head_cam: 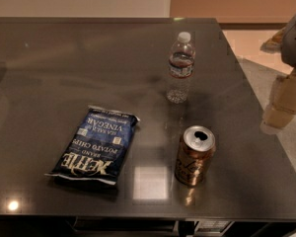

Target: Knock orange can over

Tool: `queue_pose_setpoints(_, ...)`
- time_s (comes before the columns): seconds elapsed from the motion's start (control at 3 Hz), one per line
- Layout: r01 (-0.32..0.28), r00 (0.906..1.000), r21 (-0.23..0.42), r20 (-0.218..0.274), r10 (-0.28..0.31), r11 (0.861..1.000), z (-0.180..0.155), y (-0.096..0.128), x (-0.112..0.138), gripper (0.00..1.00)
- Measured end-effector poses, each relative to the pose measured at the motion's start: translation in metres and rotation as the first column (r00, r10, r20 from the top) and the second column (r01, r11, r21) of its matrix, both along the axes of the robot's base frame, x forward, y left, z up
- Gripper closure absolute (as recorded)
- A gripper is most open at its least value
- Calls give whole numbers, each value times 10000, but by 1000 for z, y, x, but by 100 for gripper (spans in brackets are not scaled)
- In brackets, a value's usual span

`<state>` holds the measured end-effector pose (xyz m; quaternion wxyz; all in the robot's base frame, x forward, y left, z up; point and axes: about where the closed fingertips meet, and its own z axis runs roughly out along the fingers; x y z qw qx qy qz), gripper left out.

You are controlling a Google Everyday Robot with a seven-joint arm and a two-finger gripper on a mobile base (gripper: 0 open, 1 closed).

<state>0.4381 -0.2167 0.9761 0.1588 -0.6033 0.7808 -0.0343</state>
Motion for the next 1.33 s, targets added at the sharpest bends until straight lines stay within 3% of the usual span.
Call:
queue_pose_setpoints(0.67,-39,10000,116,-21,39,9999,3,0,2,0)
queue_pose_setpoints(1.0,-386,9991,762,-140,398,9963,3,10,5,0)
queue_pose_setpoints(1.33,-926,9947,1671,-288,988,9816,-5,31,-5,0)
